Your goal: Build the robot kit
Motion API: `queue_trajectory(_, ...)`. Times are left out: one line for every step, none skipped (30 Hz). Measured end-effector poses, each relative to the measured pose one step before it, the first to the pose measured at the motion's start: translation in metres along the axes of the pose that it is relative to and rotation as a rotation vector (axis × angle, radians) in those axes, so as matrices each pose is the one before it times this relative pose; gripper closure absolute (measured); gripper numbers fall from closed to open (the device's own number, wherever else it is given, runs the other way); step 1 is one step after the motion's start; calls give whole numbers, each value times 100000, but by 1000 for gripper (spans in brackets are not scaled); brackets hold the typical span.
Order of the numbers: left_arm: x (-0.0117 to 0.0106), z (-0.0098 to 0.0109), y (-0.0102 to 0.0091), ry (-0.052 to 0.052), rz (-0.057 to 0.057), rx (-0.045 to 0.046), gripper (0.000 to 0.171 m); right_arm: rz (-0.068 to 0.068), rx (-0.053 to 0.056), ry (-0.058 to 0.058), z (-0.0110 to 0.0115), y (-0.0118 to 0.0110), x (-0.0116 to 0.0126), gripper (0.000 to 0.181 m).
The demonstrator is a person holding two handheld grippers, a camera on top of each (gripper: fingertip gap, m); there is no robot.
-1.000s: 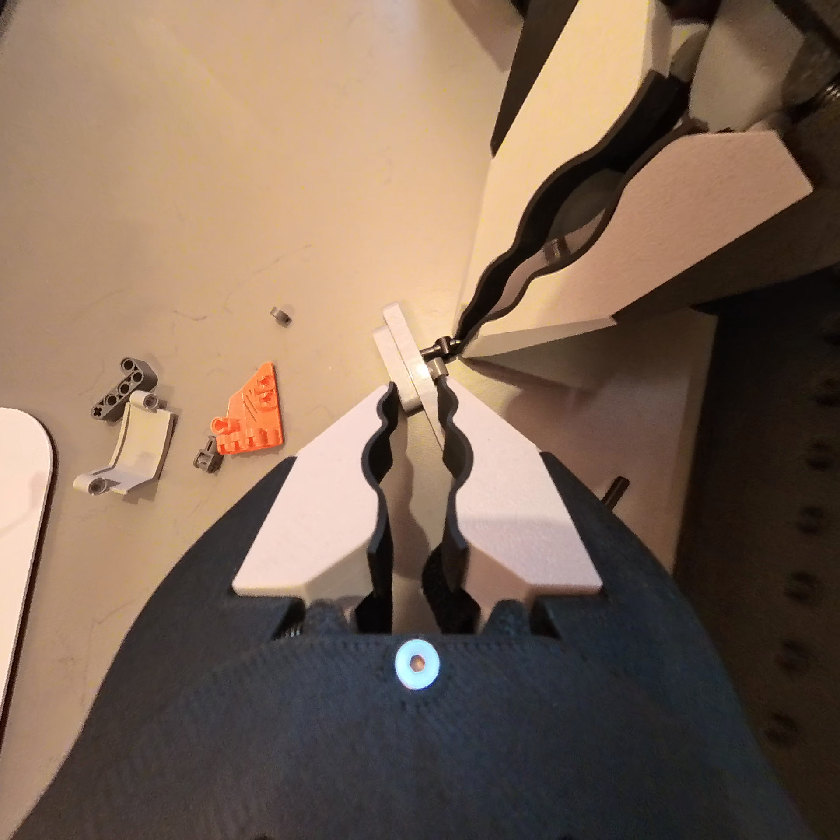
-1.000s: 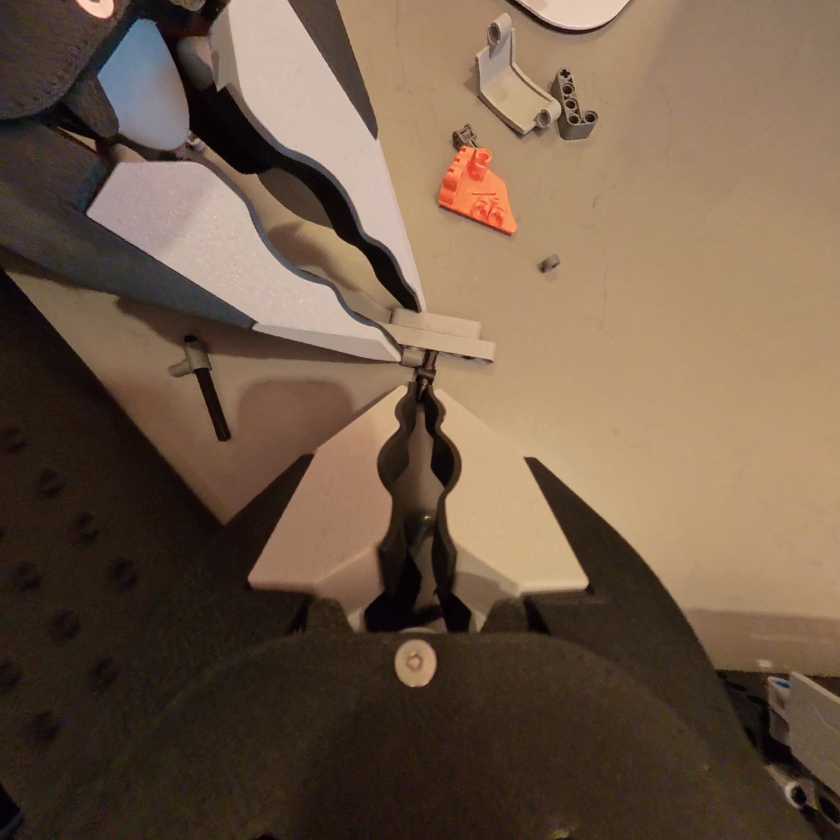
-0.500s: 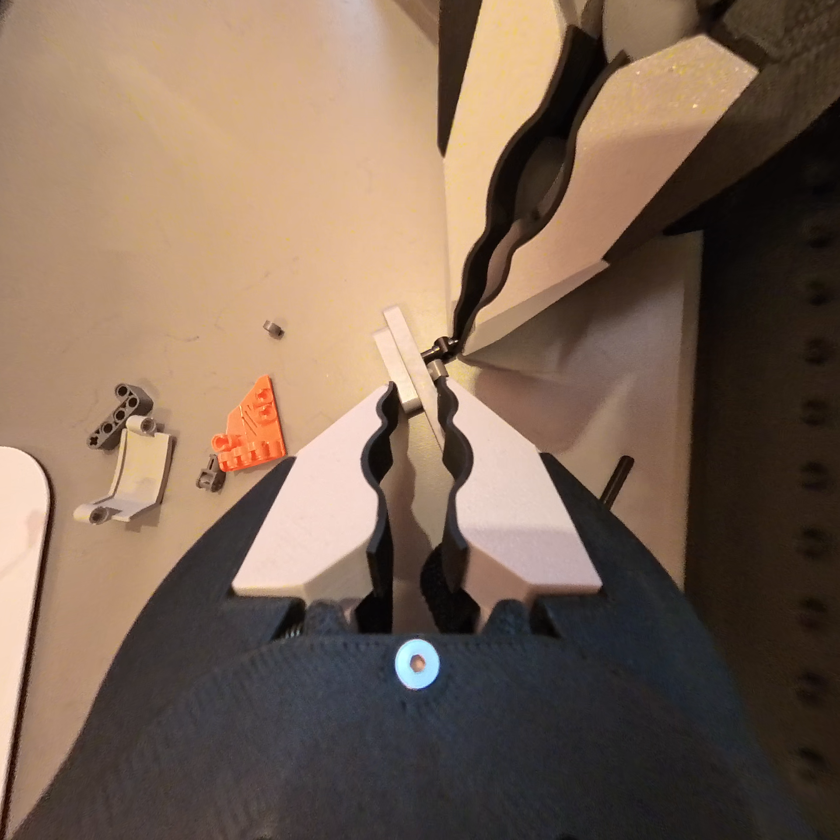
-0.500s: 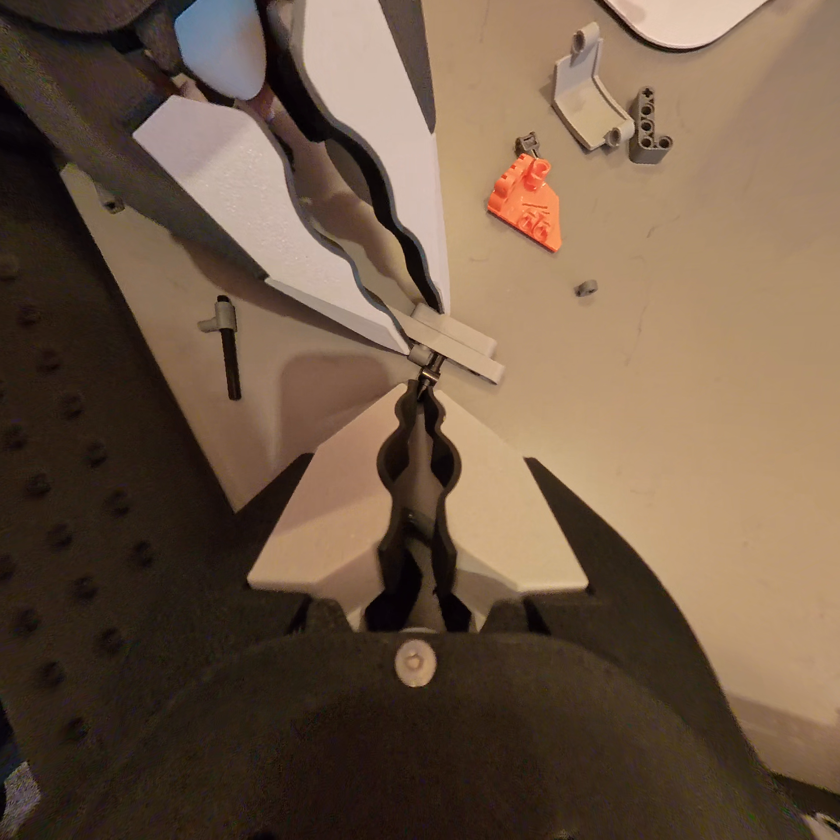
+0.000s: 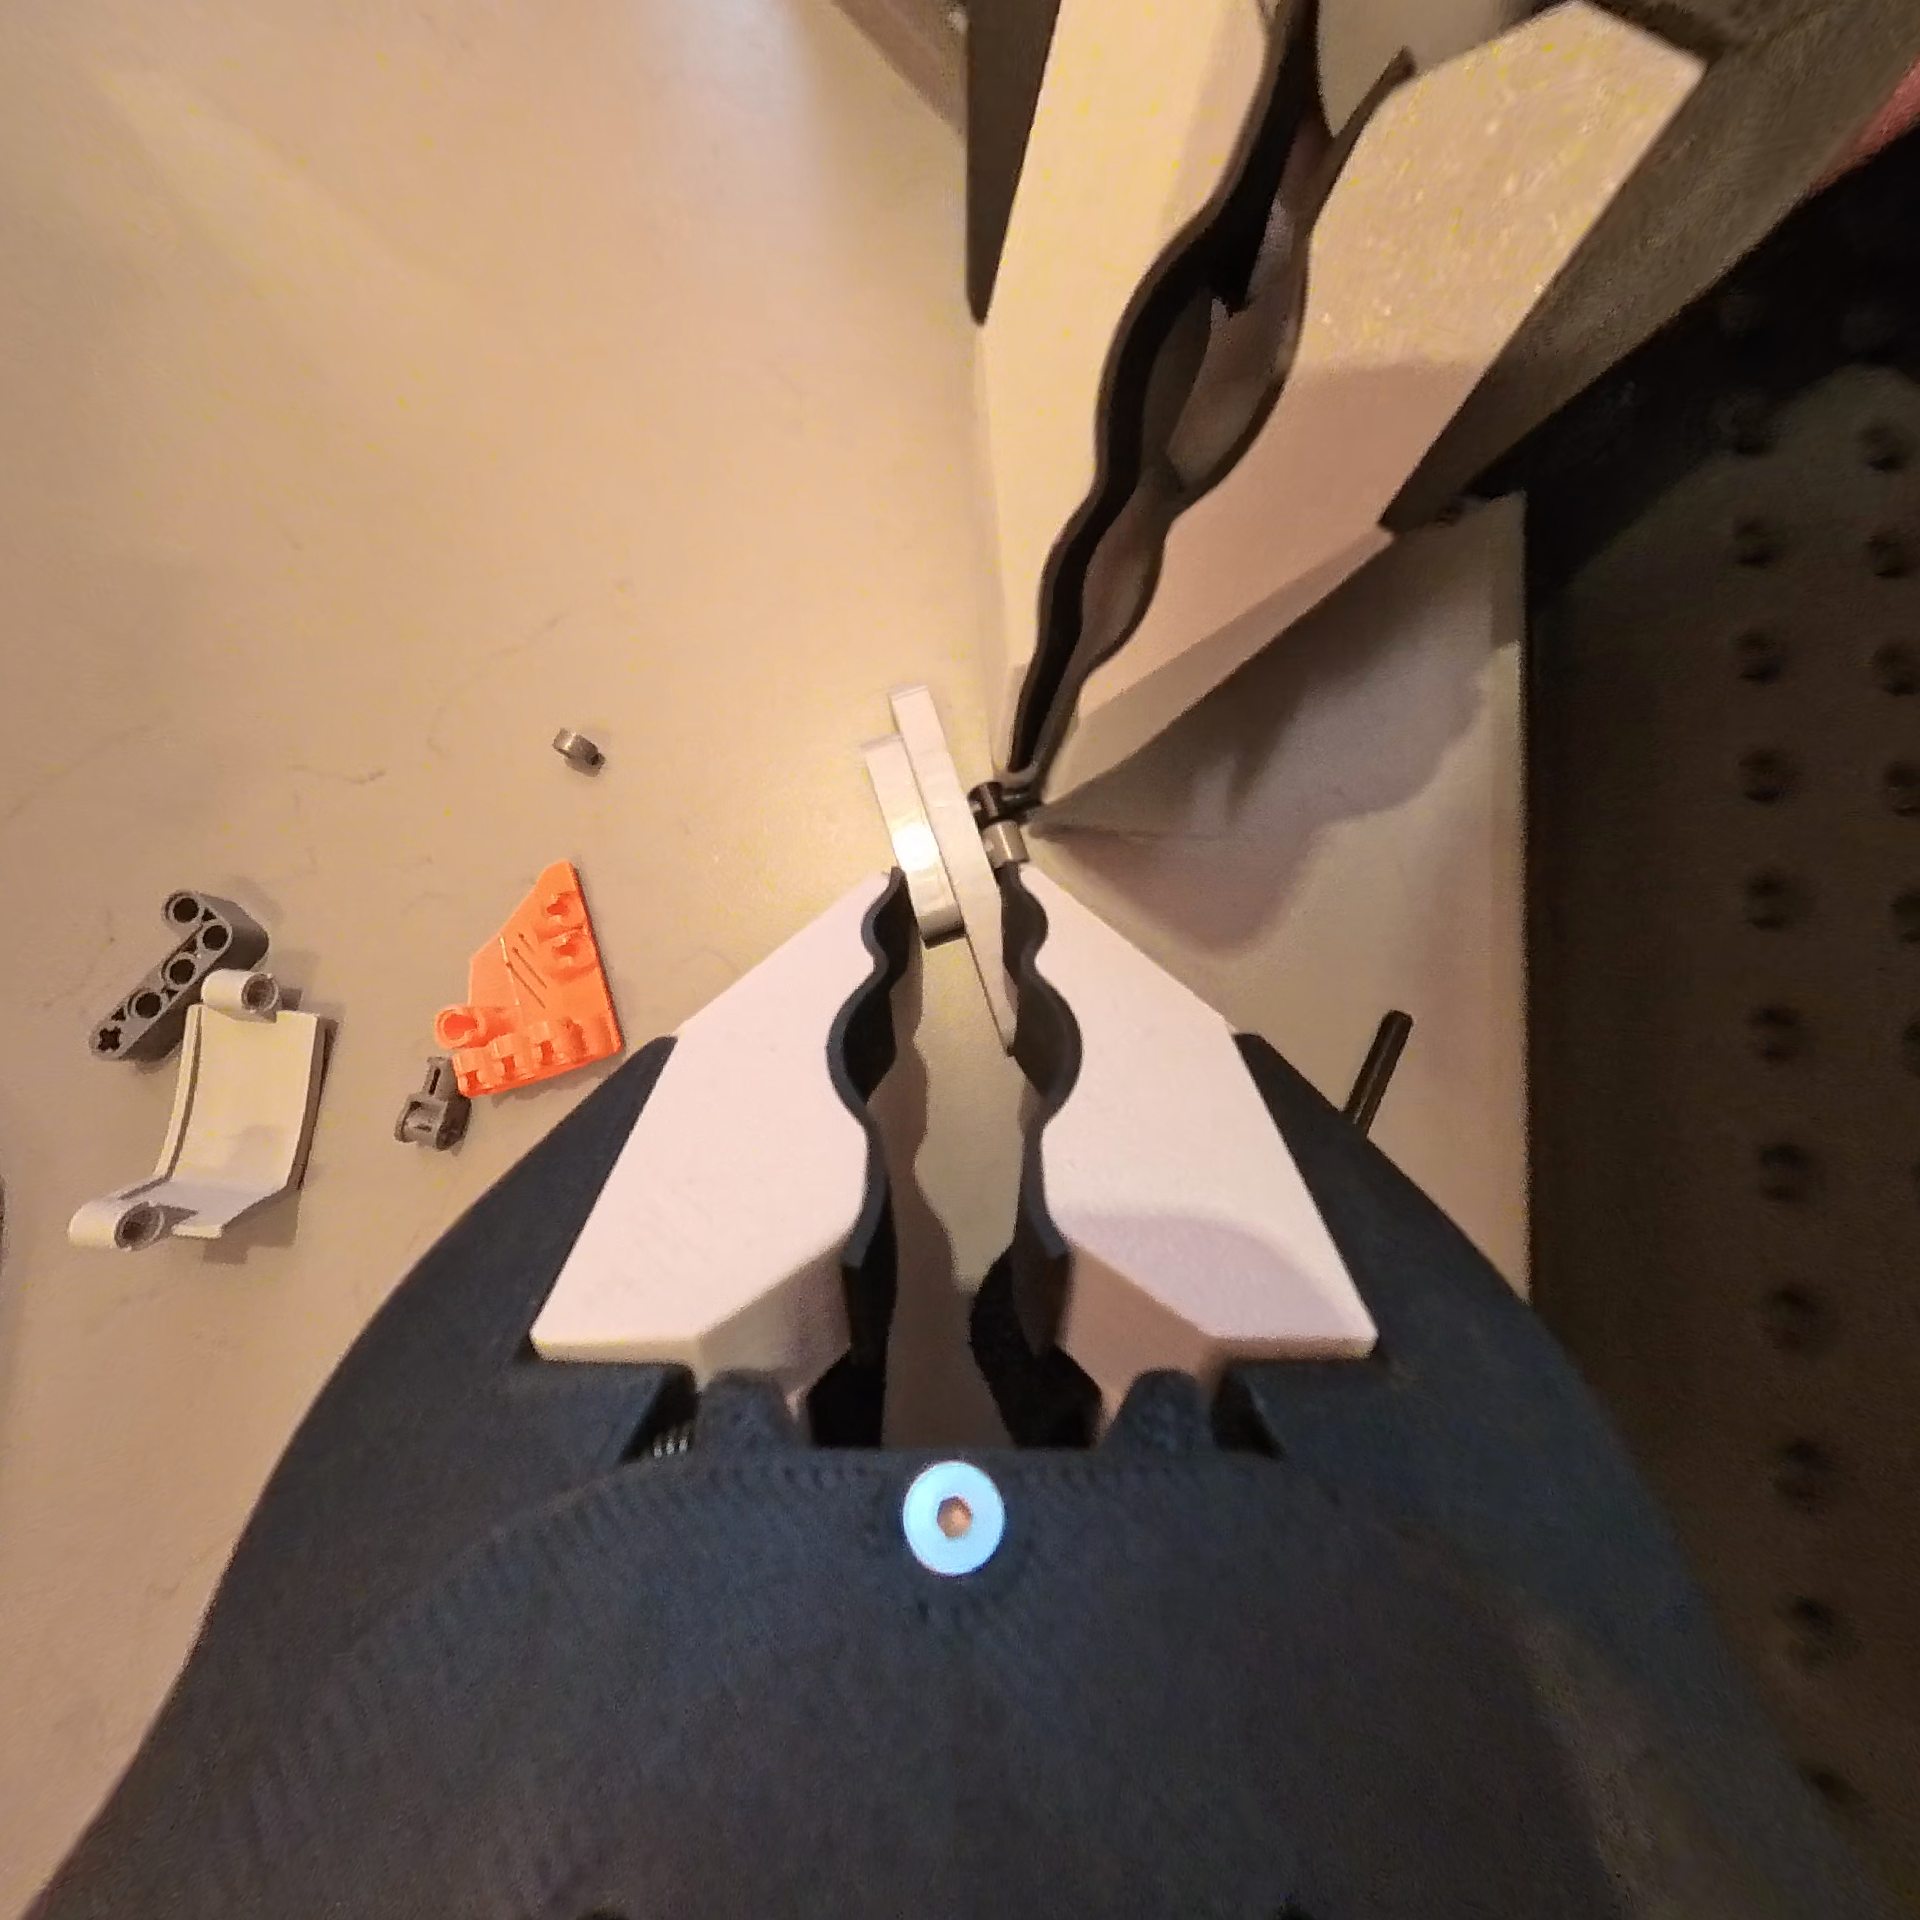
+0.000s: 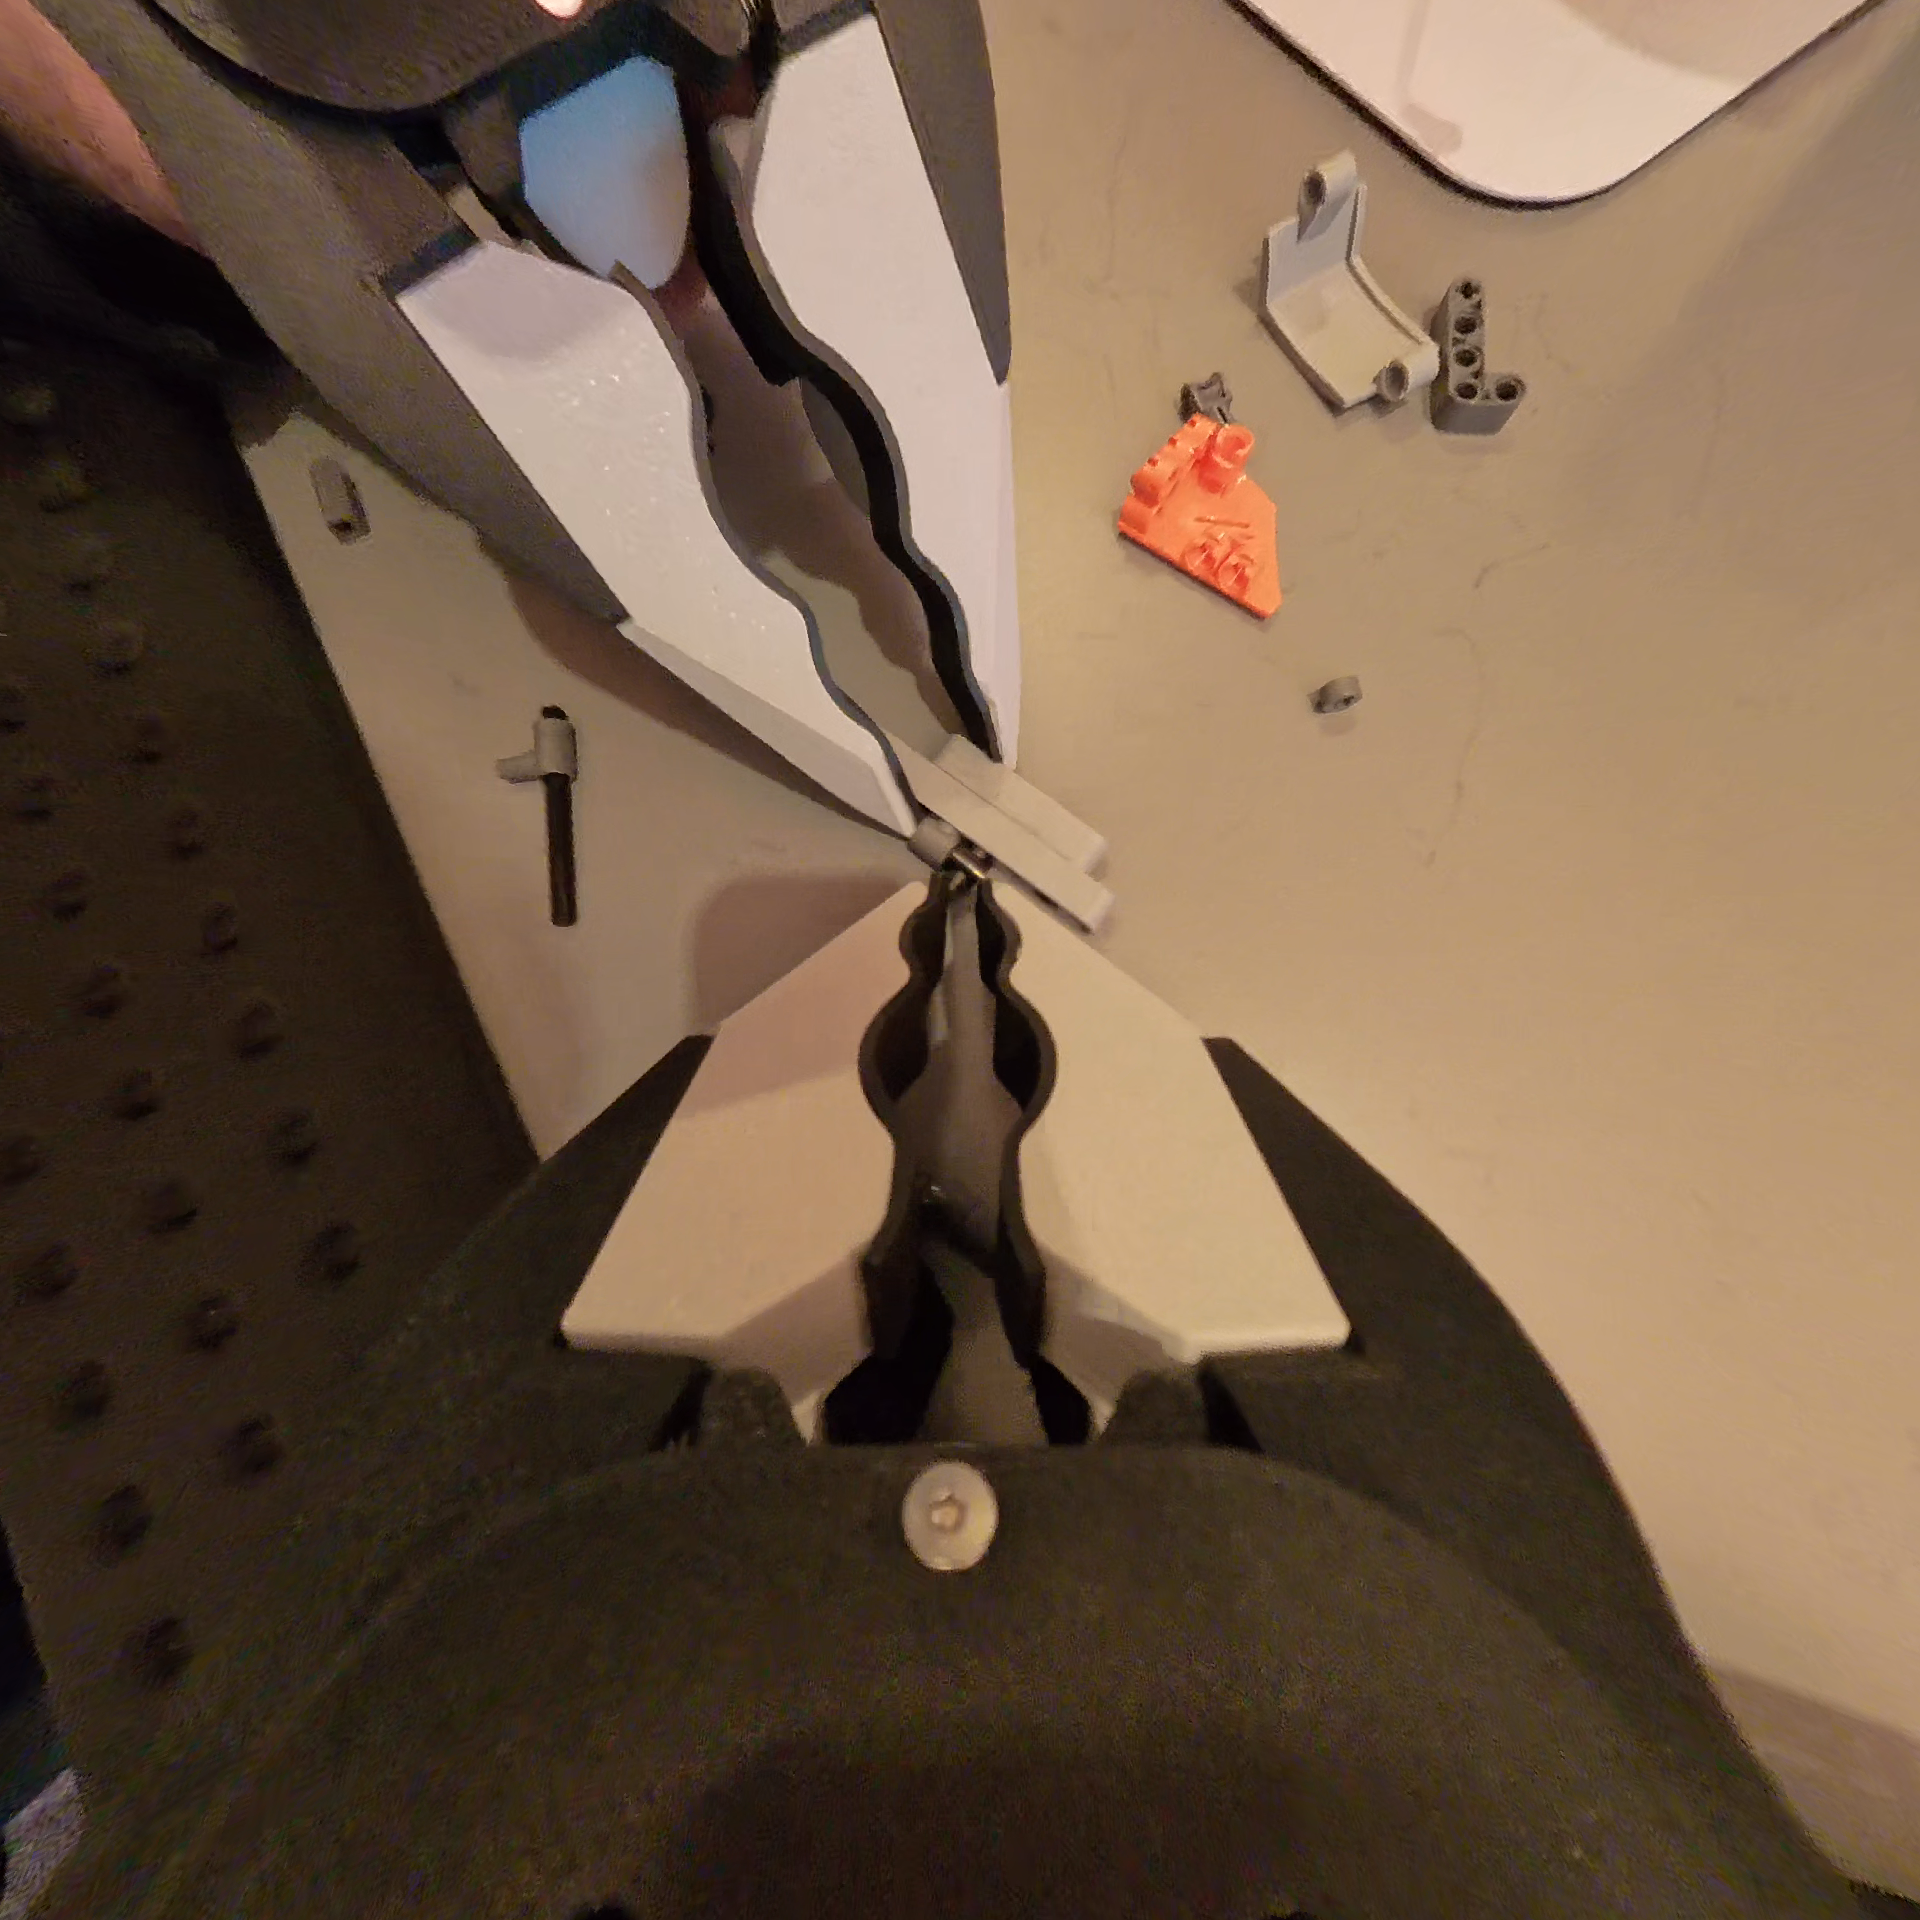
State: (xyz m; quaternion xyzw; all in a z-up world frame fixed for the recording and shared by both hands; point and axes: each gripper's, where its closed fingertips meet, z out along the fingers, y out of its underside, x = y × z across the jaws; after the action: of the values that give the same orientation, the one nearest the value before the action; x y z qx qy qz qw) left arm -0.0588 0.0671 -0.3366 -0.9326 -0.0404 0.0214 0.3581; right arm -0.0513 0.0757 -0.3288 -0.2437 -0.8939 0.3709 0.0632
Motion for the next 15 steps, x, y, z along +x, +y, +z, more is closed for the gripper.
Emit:
queue_trajectory(95,-47,46,1297,365,335,155,-624,-687,1179,58,48,140,177)
queue_trajectory(-6,-69,63,829,-643,-36,155,-391,-581,-93,80,2,-39,178)
queue_trajectory(-23,-78,75,242,-11,-78,155,-792,-94,-842,69,-86,-189,177)
queue_trajectory(22,-42,58,47,723,-175,155,-1187,-364,-483,43,-36,-180,177)
queue_trajectory(-13,-47,48,44,520,-170,155,-1171,-331,1219,-78,-1,48,178)
queue_trajectory(-64,-60,63,-19,246,-197,155,-1088,1122,1900,-215,-193,176,179)
queue_trajectory(17,-41,53,549,58,130,155,383,2262,158,-177,-376,24,180)
queue_trajectory(-2,-8,-2,573,-600,391,155,2356,978,-911,75,-183,29,181)
queue_trajectory(67,-10,-2,574,-101,-42,155,2198,-217,-571,173,36,111,181)
queue_trajectory(83,22,-14,-27,791,-115,155,728,95,-1118,81,-43,-75,181)
queue_trajectory(144,72,-51,7,838,311,155,-428,-646,223,40,41,-13,181)
queue_trajectory(151,76,-83,451,87,243,155,-926,-1447,2189,125,207,236,181)
queue_trajectory(83,25,-51,161,34,-82,155,229,-361,338,146,36,-38,181)
queue_trajectory(-13,6,23,-220,352,-473,155,-422,46,-1972,188,-99,-483,181)
queue_trajectory(-15,3,22,-166,-107,-162,155,-2170,-111,-737,218,-82,-425,181)
